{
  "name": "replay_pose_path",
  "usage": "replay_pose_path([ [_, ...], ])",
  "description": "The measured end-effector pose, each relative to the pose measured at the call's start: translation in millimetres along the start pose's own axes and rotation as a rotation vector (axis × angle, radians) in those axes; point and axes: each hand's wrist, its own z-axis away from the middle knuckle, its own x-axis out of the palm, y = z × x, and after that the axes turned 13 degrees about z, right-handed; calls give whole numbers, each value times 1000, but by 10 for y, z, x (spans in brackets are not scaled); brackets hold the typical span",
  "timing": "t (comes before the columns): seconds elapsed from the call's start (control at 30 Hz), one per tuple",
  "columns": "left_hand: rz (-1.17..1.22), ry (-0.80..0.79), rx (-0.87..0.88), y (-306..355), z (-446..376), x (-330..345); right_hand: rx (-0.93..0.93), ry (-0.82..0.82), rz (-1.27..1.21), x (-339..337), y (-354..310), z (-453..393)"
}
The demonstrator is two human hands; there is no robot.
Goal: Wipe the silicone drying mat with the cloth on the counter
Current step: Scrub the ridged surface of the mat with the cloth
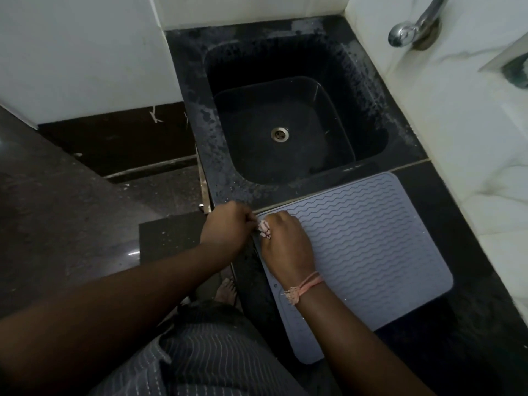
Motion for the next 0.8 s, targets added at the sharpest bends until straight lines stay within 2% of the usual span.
replay_pose_path([
  [0.23,-86,-67,-116,150,-159,-7,23,-37,66,-83,157,-218],
  [0.4,-71,-77,-133,161,-177,-4,220,6,76,-240,679,-410],
  [0.5,-46,-83,-122,168,-186,19,328,-39,54,-325,861,-490],
  [0.67,-67,-134,-33,259,-154,103,284,-75,-94,-286,483,-367],
  [0.8,-120,-122,39,238,-194,116,193,-71,-51,-124,102,-204],
])
